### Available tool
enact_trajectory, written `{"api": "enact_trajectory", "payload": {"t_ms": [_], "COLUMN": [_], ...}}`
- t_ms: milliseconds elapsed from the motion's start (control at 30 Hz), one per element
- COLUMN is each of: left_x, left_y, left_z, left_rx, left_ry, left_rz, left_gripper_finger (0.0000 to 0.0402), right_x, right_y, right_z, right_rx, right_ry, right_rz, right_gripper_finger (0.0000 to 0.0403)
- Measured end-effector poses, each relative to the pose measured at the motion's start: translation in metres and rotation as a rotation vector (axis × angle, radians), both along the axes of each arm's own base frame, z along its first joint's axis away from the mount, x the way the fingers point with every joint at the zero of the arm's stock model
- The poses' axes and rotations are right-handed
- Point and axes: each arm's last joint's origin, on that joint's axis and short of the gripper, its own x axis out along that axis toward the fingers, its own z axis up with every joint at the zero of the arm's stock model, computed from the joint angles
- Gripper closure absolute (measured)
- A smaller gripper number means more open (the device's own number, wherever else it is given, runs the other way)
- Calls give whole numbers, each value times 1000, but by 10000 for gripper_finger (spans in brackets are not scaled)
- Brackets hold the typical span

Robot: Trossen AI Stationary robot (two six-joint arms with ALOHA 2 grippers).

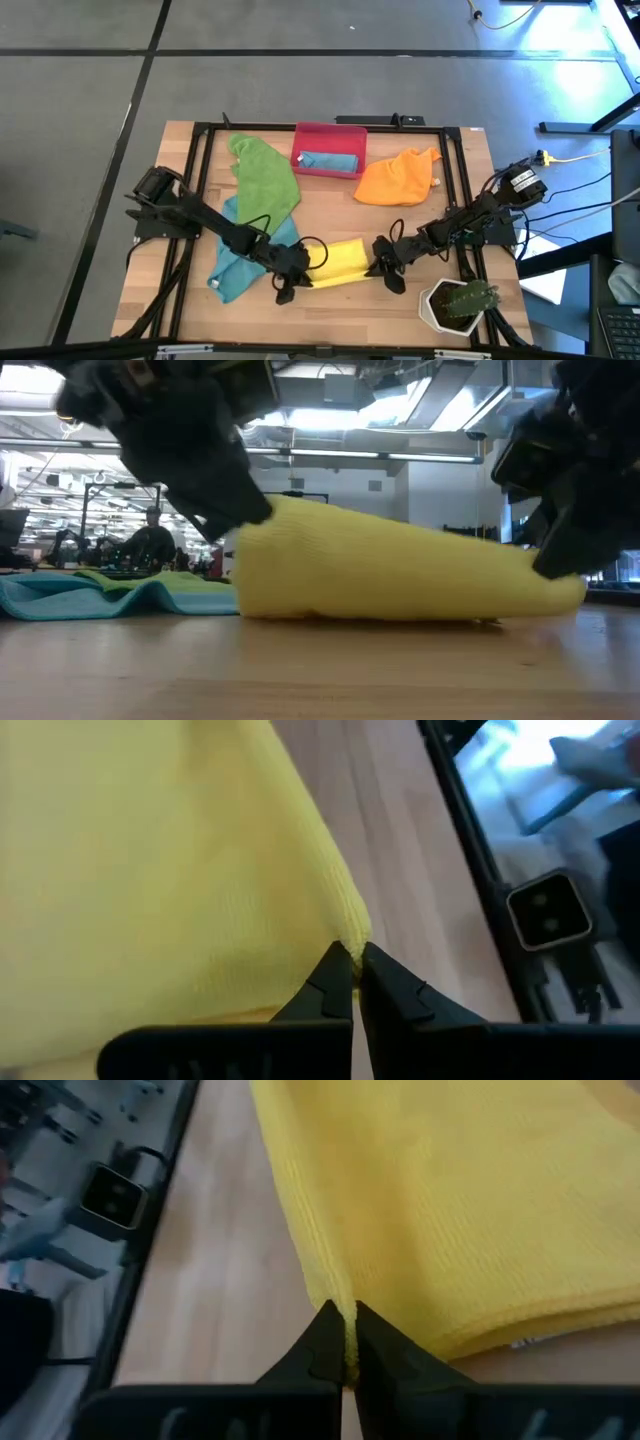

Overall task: Roll microfiber towels into tight, uniform cylinder then place into a basket
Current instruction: Roll the yellow microfiber towel

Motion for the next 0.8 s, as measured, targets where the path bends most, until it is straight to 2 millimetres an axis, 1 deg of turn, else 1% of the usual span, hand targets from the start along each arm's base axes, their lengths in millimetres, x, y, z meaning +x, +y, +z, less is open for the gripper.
{"api": "enact_trajectory", "payload": {"t_ms": [100, 167, 267, 333, 400, 567, 700, 800], "left_x": [-6, -7, -9, -9, -9, -12, -12, -11], "left_y": [0, 3, 10, 18, 26, 41, 45, 44], "left_z": [2, -1, -10, -17, -23, -33, -34, -33], "left_rx": [63, 90, 123, 130, 122, 86, 78, 87], "left_ry": [23, 57, 137, 185, 195, 215, 224, 200], "left_rz": [36, 50, 90, 131, 157, 208, 205, 181], "left_gripper_finger": [401, 401, 401, 401, 401, 402, 401, 401], "right_x": [5, 7, 8, 8, 7, 8, 11, 12], "right_y": [2, -1, -8, -15, -22, -32, -36, -37], "right_z": [5, 6, 4, 0, -5, -17, -25, -28], "right_rx": [31, 37, 39, 0, -43, -100, -107, -106], "right_ry": [-19, -18, -2, 30, 71, 145, 157, 154], "right_rz": [-13, -36, -120, -179, -228, -285, -306, -312], "right_gripper_finger": [392, 392, 392, 392, 392, 392, 392, 392]}}
